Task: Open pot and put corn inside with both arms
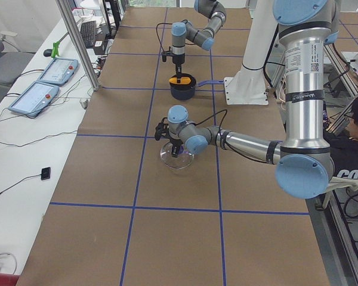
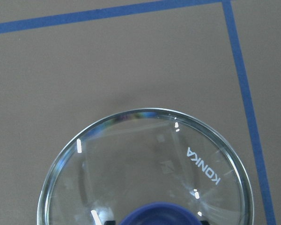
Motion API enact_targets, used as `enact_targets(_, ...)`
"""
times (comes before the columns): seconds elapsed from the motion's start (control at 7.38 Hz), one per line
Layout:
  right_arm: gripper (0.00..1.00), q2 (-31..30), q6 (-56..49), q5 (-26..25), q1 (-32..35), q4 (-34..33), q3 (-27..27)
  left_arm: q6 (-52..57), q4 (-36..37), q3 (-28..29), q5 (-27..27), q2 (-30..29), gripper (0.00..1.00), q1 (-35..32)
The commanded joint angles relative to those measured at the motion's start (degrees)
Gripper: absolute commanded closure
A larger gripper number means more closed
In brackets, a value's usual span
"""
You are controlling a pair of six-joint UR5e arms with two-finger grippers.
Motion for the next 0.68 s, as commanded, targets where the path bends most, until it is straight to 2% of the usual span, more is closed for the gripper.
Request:
enact_targets(0.0,0.00,-0.1,0.1,-0.1,0.3,-0.3,1.8,0.0,0.0,1.2,0.2,-0.6,0.71,0.1)
enact_targets(0.54,0.00,-0.3,-0.2,2.2,4.3,-0.4,4.3,0.1,0.0,4.0,0.2,-1.8,0.71,0.5)
